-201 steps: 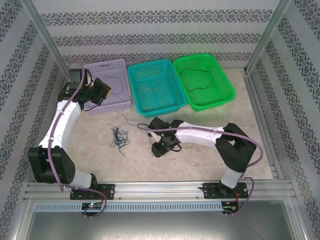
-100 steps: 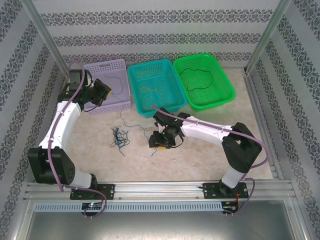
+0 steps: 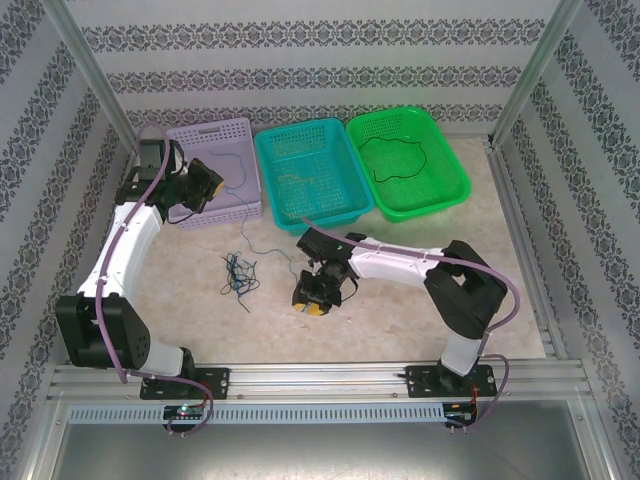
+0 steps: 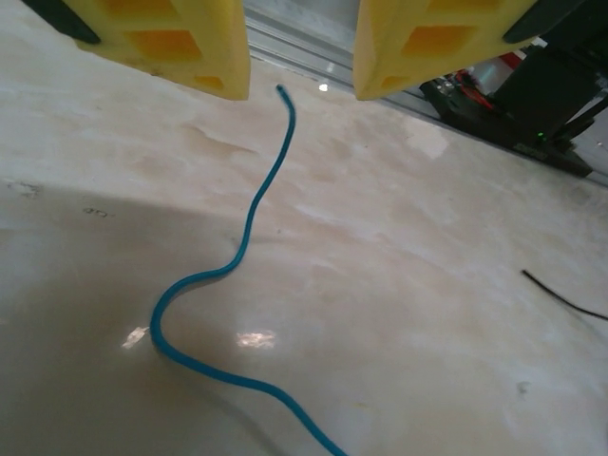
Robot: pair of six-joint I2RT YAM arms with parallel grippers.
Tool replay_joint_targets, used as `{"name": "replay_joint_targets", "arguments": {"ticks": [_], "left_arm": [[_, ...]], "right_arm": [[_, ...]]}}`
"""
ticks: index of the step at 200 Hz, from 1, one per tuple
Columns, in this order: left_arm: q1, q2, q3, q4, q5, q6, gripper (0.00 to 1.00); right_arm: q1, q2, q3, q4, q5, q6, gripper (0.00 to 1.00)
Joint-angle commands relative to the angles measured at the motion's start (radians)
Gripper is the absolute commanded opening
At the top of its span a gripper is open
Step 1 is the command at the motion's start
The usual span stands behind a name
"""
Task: Untangle the cables
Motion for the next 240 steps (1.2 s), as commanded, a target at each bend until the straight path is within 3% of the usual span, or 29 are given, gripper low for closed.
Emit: {"name": "replay_joint_targets", "arguments": {"ticks": [1, 44, 85, 116, 159, 201, 240], "left_arm": [[-0.008, -0.024, -0.010, 0.033, 0.011, 0.007, 0.00], [-0.008, -0.023, -0.011, 0.033, 0.012, 0.008, 0.00], [-0.008, -0.022, -0.005, 0.032, 0.011, 0.009, 0.00], [0.005, 0.024, 0.076, 0.015, 0.003, 0.027, 0.00], [0.089, 0.209, 0.380, -0.046, -0.006, 0.068, 0.00], [0.160, 0.407, 0.687, -0.093, -0.012, 0.072, 0.00], [0.167, 0.493, 0.795, -0.093, 0.031, 0.054, 0.00]], "right_arm": [[0.012, 0.024, 0.000, -0.001, -0.010, 0.023, 0.32], [0.009, 0.051, 0.015, -0.001, 0.010, 0.004, 0.21], [0.009, 0.070, 0.028, -0.032, 0.033, -0.056, 0.00], [0.020, 0.024, 0.040, -0.158, 0.115, -0.238, 0.00], [0.062, -0.087, -0.061, -0.336, 0.239, -0.514, 0.00], [0.087, -0.196, -0.175, -0.369, 0.287, -0.548, 0.00], [0.100, -0.292, -0.136, -0.337, 0.354, -0.554, 0.00]]}}
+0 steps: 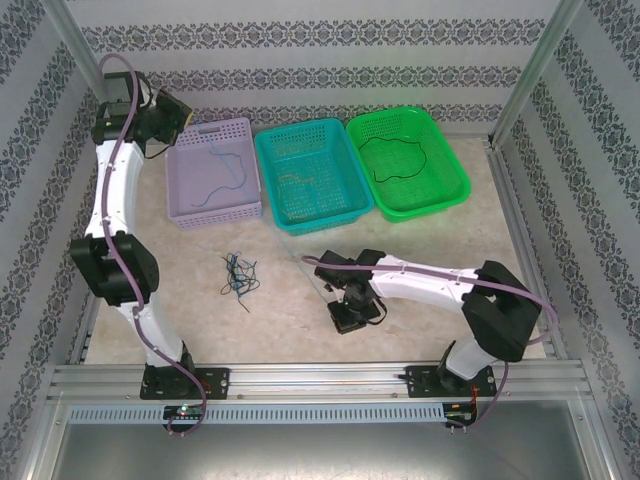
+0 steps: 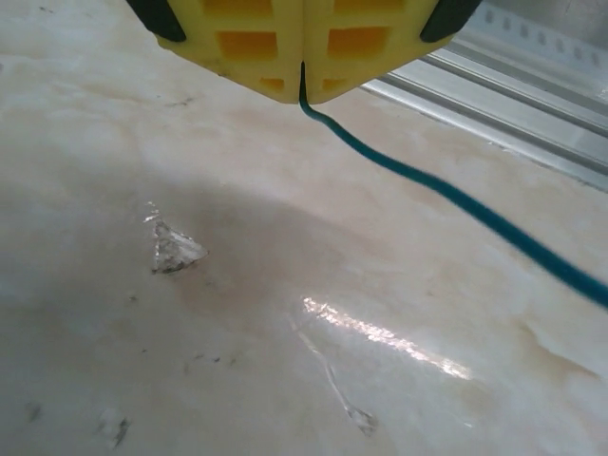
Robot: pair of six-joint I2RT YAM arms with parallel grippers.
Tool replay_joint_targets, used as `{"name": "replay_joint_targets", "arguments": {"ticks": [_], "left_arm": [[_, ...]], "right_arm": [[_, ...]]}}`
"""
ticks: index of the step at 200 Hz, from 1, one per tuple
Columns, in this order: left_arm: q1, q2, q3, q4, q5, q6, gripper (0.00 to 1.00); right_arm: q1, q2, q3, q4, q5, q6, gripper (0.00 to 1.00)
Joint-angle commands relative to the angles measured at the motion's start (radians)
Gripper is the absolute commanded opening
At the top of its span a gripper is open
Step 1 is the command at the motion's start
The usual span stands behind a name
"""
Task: Untangle the cables
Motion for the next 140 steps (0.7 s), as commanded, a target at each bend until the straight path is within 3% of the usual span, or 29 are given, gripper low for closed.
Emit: {"name": "replay_joint_targets", "arguments": {"ticks": [1, 44, 102, 140], "left_arm": [[0.014, 0.022, 0.057, -0.004, 0.019, 0.005, 0.00], [0.014, 0.015, 0.034, 0.012, 0.026, 0.015, 0.00], [0.029, 0.056, 0.059, 0.120, -0.061, -0.031, 0.00], [0.046, 0.165, 0.094, 0.261, -0.096, -0.101, 0.00]], "right_arm": [[0.016, -0.058, 0.030, -0.038, 0.071, -0.039, 0.00], [0.012, -0.002, 0.376, -0.016, 0.108, -0.077, 0.00], [-0.044, 0.394, 0.991, 0.062, -0.010, -0.069, 0.00], [-0.108, 0.656, 1.276, 0.175, -0.085, -0.014, 0.00]]}}
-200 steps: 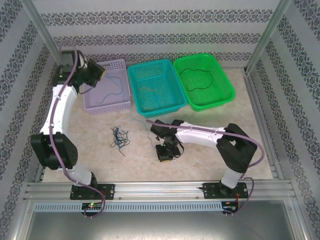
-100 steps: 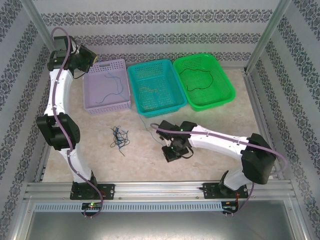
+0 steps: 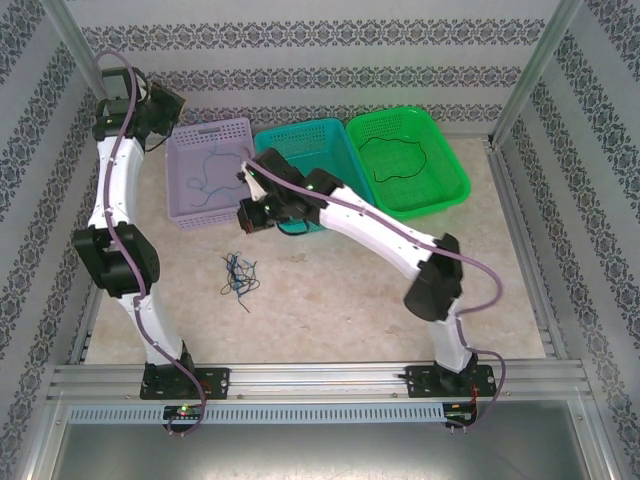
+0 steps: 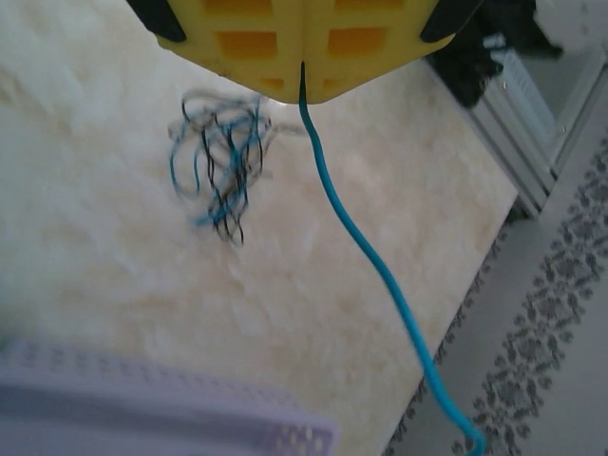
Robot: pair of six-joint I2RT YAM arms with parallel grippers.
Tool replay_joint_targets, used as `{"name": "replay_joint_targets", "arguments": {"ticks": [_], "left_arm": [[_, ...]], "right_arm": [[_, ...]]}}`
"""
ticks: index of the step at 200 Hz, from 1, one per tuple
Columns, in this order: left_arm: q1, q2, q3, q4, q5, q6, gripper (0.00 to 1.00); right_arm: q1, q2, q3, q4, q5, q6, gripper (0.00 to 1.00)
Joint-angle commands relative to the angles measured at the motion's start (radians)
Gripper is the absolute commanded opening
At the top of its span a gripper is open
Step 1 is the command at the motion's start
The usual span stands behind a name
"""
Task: Untangle the cables
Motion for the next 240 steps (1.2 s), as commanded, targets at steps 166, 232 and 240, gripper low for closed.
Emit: {"name": "replay_joint_targets", "arguments": {"ticks": [166, 232, 240], "left_arm": [[0.048, 0.398, 0.211, 0.042, -0.089, -0.016, 0.00], [0.040, 0.336, 0.217, -0.126, -0.127, 0.047, 0.71], [0.039, 0.318, 0.213, -0.143, -0.131, 0.050, 0.76]], "right_arm": [[-0.155, 0.389, 0.496, 0.128, -0.077, 0.181, 0.47], [-0.163, 0.160, 0.275, 0.192, -0.023, 0.151, 0.44], [-0.164, 0.135, 0.237, 0.201, -0.023, 0.148, 0.44]]}}
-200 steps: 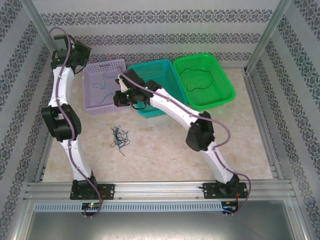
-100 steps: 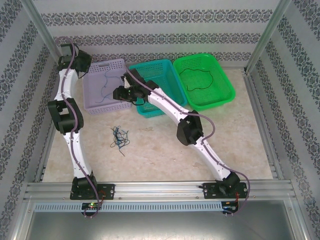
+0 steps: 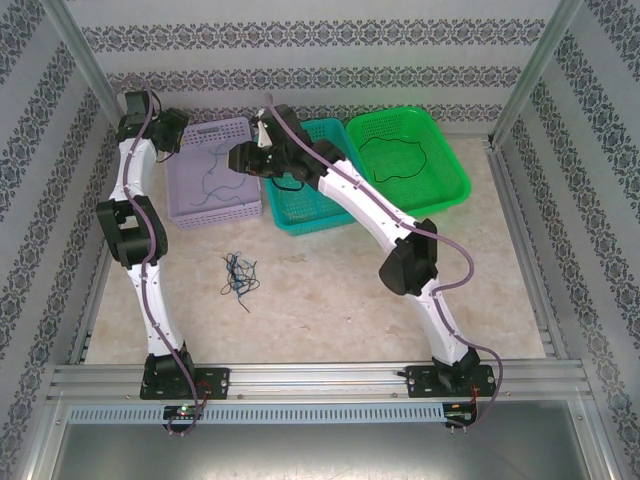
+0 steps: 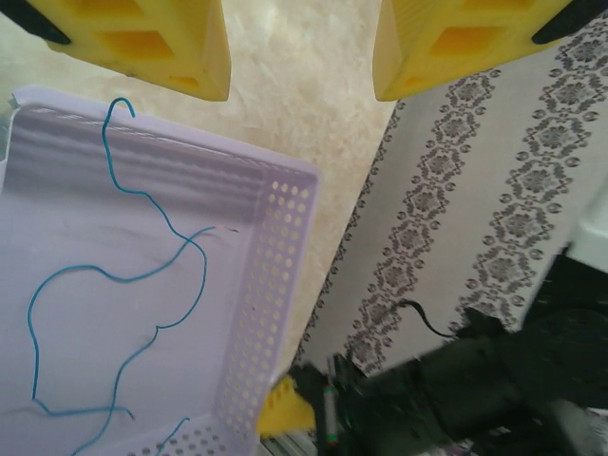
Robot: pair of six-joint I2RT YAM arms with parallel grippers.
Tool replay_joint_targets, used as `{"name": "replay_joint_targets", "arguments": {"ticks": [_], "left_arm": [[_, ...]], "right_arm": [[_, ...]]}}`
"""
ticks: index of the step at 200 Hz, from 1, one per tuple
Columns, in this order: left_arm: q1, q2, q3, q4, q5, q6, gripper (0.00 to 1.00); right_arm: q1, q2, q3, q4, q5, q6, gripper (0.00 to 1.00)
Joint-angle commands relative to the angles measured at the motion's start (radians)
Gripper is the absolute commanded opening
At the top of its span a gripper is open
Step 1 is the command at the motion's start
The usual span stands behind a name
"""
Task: Untangle the cables
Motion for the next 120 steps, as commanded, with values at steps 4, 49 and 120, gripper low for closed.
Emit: {"name": "replay_joint_targets", "arguments": {"ticks": [4, 49, 120], "left_arm": [[-0.001, -0.072, 0.030, -0.127, -0.043, 0.039, 0.77], [-0.010, -0.206, -0.010, -0.230, -0.093, 0.029, 0.80], [-0.079, -0.551, -0.378, -0.276, -0.099, -0.025, 0.70]], "right_arm": [[-0.009, -0.090, -0.103, 0.037, 0.030, -0.031, 0.44], [-0.018, -0.258, -0.363, 0.115, 0.060, -0.038, 0.42], [-0.058, -0.543, -0.805, 0.209, 0.073, -0.028, 0.38]]}}
